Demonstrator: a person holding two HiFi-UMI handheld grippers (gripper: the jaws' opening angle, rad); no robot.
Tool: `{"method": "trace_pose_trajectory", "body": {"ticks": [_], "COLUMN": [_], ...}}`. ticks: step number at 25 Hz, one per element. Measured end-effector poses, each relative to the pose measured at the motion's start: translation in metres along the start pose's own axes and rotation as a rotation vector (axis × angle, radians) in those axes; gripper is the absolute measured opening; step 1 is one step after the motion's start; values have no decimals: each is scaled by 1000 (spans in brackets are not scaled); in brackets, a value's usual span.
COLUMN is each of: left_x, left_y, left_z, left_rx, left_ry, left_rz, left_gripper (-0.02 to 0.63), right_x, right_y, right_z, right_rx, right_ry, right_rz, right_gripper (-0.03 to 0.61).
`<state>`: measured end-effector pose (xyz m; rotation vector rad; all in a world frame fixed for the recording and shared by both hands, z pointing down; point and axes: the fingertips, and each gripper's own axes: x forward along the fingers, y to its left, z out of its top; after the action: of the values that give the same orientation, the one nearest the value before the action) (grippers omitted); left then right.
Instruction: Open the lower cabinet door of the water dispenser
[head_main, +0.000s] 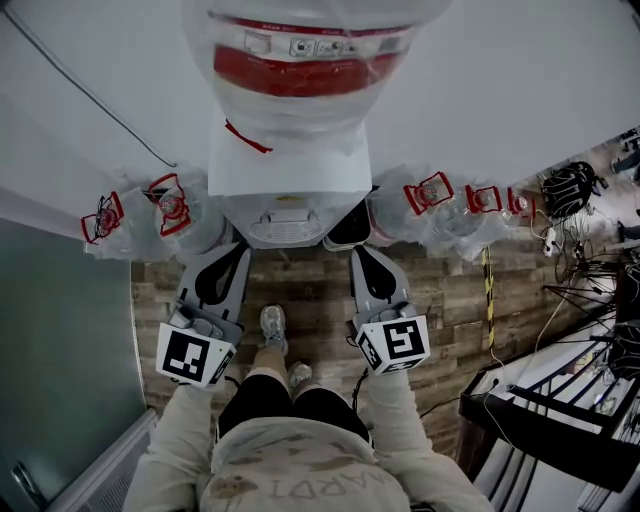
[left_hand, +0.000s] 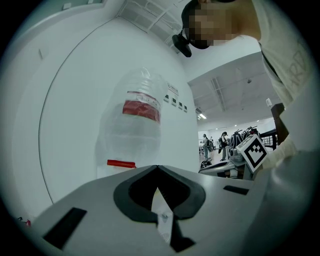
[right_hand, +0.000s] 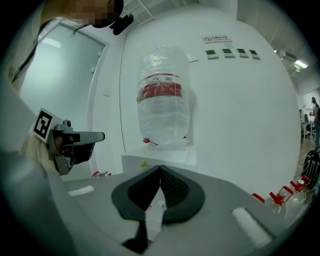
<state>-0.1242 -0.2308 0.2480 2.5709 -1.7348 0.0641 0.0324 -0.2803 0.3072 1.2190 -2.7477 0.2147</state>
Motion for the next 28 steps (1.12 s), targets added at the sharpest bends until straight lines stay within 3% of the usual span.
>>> {"method": "trace_pose_trajectory", "body": {"ticks": [11, 28], "left_x": [2, 42], "left_y": [5, 14], "left_z": [-87, -272], "left_rx": [5, 38], "left_ry": [7, 5], "left_rz": [-1, -30], "left_gripper": [2, 2], "right_x": [23, 73], "right_y": [-7, -45], "right_z": [-89, -265], "right_rx": [20, -34], "right_ry": [-2, -29], "right_rz": [1, 9], "right_gripper": [11, 11]}}
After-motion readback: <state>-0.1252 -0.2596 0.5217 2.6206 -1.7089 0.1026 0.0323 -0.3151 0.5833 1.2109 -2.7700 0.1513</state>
